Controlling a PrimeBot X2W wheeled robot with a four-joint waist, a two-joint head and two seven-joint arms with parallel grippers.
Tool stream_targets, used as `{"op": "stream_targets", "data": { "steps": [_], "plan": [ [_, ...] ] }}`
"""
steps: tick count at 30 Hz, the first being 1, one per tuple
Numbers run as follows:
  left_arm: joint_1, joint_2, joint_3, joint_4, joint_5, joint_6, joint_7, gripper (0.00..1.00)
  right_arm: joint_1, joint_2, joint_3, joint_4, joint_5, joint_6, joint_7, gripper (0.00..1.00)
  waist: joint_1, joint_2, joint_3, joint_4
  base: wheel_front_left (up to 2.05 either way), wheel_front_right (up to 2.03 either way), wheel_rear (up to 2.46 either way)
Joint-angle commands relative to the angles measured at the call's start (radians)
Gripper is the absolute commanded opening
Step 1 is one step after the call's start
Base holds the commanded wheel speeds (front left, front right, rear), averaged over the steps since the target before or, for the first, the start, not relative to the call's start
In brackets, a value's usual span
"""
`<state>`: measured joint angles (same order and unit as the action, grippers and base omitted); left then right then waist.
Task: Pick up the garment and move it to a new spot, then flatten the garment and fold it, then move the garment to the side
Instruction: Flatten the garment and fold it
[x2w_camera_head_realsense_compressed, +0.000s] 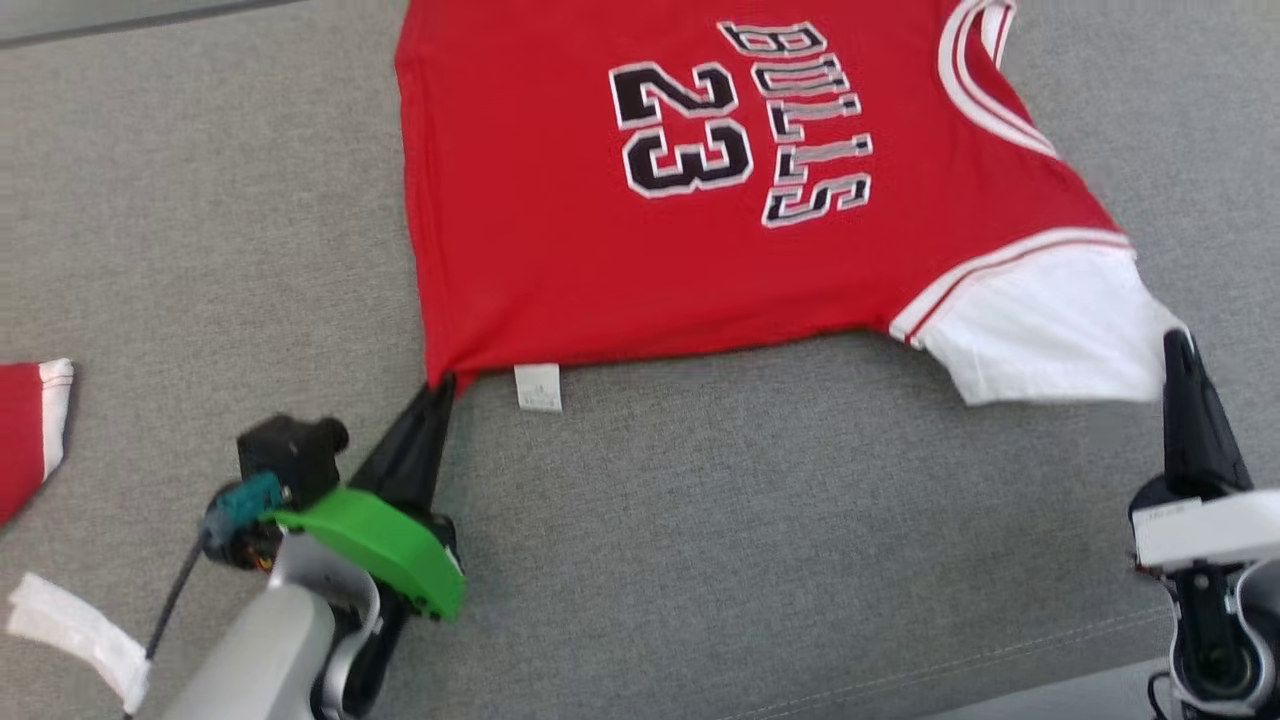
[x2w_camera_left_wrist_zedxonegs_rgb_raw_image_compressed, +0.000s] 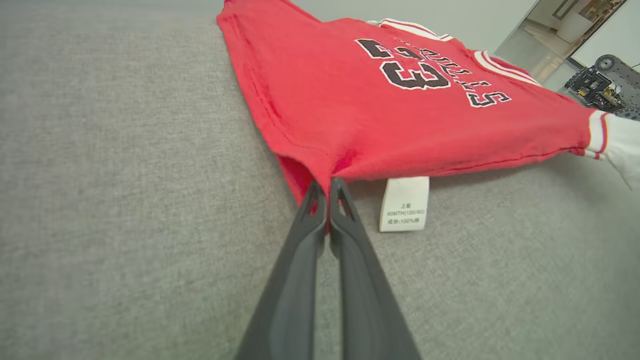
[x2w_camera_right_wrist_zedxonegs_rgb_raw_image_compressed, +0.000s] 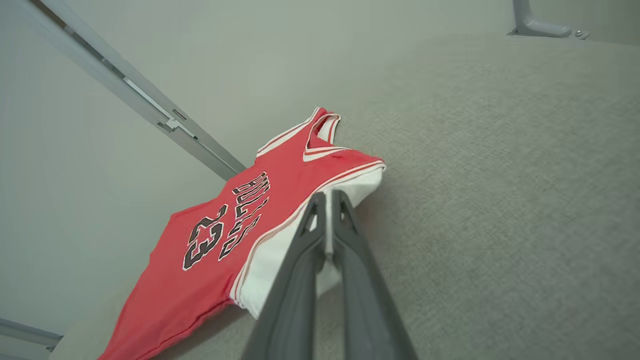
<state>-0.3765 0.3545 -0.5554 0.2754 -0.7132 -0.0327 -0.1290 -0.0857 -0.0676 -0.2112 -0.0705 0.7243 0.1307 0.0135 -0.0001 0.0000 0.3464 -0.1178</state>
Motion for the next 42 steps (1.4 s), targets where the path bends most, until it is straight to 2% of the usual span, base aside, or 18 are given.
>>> {"op": "stream_targets", "data": {
  "steps": [1, 7, 12, 18, 23, 28, 37, 42],
  "plan": [
    [0.057, 0.004, -0.006, -0.034, -0.01, 0.022, -0.004, 0.0, 0.05, 0.001, -0.009, 0.002, -0.011, 0.0, -0.015, 0.0, 0.0001, 0.0, -0.062, 0.023, 0.0, 0.0, 0.0],
    [0.233, 0.002, -0.035, -0.198, -0.034, 0.1, 0.033, 0.0, 0.201, 0.01, -0.022, -0.007, -0.007, 0.0, -0.029, 0.0, 0.0001, 0.0, -0.073, 0.05, 0.0, 0.0, 0.0],
    [0.221, 0.019, -0.026, -0.284, -0.059, 0.129, 0.098, 0.0, 0.166, -0.003, -0.034, -0.034, -0.041, 0.0, 0.0, 0.0, 0.0001, 0.0, -0.056, 0.055, 0.0, 0.0, 0.0],
    [0.094, 0.041, -0.022, -0.301, -0.08, 0.13, 0.239, 0.0, 0.013, -0.038, -0.035, -0.01, -0.113, 0.0, 0.106, 0.0, 0.0001, 0.0, -0.039, 0.047, 0.0, 0.0, 0.0],
    [-0.03, 0.024, -0.024, -0.243, -0.087, 0.137, 0.329, 0.0, -0.142, -0.057, -0.051, 0.063, -0.187, 0.0, 0.178, 0.0, 0.0001, 0.0, -0.012, 0.042, 0.0, 0.0, 0.0],
    [-0.128, 0.02, -0.032, -0.179, -0.09, 0.122, 0.389, 0.0, -0.273, -0.083, -0.042, 0.138, -0.244, 0.0, 0.222, 0.0, 0.0001, 0.0, 0.036, 0.044, 0.0, 0.0, 0.0],
    [-0.255, -0.003, -0.037, -0.096, -0.087, 0.11, 0.441, 0.0, -0.424, -0.134, -0.003, 0.262, -0.306, 0.0, 0.218, 0.0, 0.0001, 0.0, 0.098, 0.064, 0.0, 0.0, 0.0],
    [-0.294, -0.01, -0.041, -0.054, -0.077, 0.105, 0.44, 0.0, -0.481, -0.151, 0.008, 0.332, -0.332, 0.0, 0.172, 0.0, 0.0001, 0.0, 0.117, 0.067, 0.0, 0.0, 0.0]
  ]
}}
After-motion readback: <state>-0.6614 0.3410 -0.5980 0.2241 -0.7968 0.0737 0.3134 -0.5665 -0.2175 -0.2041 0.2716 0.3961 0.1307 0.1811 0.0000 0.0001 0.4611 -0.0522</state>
